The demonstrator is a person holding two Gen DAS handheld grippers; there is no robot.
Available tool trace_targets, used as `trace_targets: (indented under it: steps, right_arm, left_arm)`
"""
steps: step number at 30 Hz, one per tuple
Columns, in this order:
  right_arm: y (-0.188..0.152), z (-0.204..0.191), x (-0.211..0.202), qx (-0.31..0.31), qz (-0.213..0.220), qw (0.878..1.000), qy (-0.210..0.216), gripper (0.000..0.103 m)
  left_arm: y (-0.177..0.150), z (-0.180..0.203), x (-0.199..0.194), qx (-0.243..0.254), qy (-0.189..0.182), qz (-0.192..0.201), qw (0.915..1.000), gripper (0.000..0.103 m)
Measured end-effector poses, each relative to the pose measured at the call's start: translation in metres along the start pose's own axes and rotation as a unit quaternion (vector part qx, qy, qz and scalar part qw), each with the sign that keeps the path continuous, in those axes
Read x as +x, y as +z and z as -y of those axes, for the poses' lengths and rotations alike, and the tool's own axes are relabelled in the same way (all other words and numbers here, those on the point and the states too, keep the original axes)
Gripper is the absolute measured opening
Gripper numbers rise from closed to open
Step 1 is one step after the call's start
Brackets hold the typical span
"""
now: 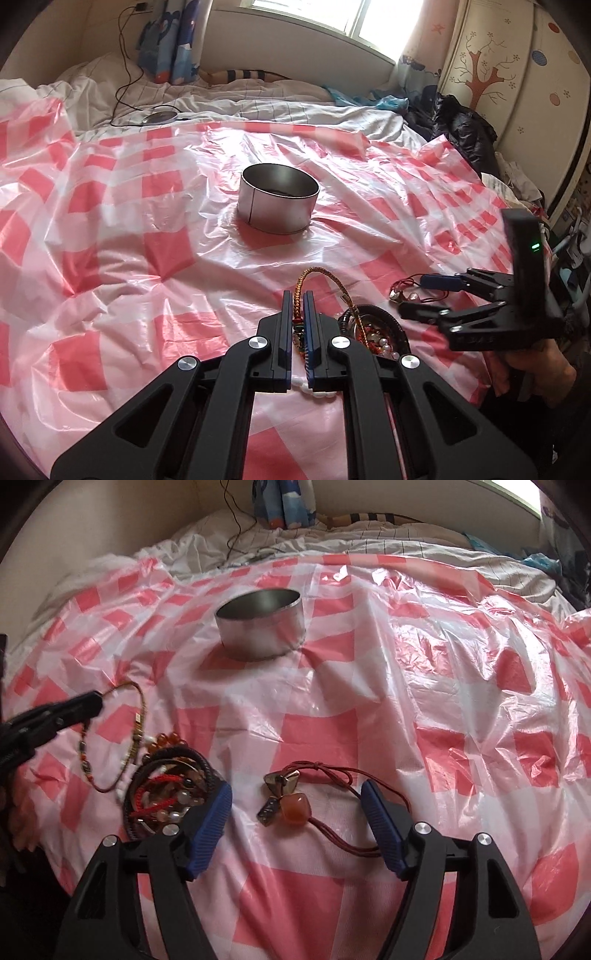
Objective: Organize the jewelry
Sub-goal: 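Carry both held pieces over the silver tin and open both tools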
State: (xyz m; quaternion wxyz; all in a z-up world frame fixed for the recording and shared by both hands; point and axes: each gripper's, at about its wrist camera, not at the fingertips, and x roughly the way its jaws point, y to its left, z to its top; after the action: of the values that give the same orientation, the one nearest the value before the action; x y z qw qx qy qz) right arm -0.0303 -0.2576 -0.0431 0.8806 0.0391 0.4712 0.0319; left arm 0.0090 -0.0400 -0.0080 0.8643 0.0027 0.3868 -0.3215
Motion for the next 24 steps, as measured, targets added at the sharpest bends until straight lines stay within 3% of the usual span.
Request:
trace_targets:
  steps: [2, 4, 6, 8, 13, 18, 24]
  right_arm:
    - [0.0, -0.003, 0.011, -0.015, -0.014, 0.999, -0.024, 0.069]
    - [-0.001, -0.005, 0.013, -0.027, -0.015, 0.999, -0.032, 0.056]
    - [-0.003, -0.002, 0.011, -0.025, -0.011, 0.999, -0.029, 0.035]
    - [-0.003, 0.006, 0.007, -0.003, -0.009, 1.0, -0.006, 0.02]
    - [0.0, 0.035, -0.006, 0.077, 0.011, 0.995, 0.063, 0.02]
    - [0.0, 0.054, -0.034, 0.136, 0.072, 0.977, 0.15, 0.02]
    - [0.007, 0.06, -0.051, 0.161, 0.114, 0.96, 0.201, 0.02]
  left_arm:
    - [0.0, -0.001, 0.001, 0.002, 0.003, -0.002, 1.0, 0.005]
    - [0.0, -0.002, 0.002, 0.001, 0.004, -0.003, 1.0, 0.005]
    - [-0.001, -0.004, 0.003, -0.001, 0.006, -0.004, 1.0, 0.005]
    - [0.0, -0.006, 0.003, -0.004, 0.005, -0.004, 1.0, 0.005]
    - [0.001, -0.009, 0.004, -0.008, 0.007, -0.006, 0.9999, 0.005]
    - [0.003, -0.012, 0.003, -0.017, 0.003, 0.002, 0.9999, 0.005]
    - [0.009, -0.012, 0.002, -0.022, 0.004, 0.019, 0.9996, 0.005]
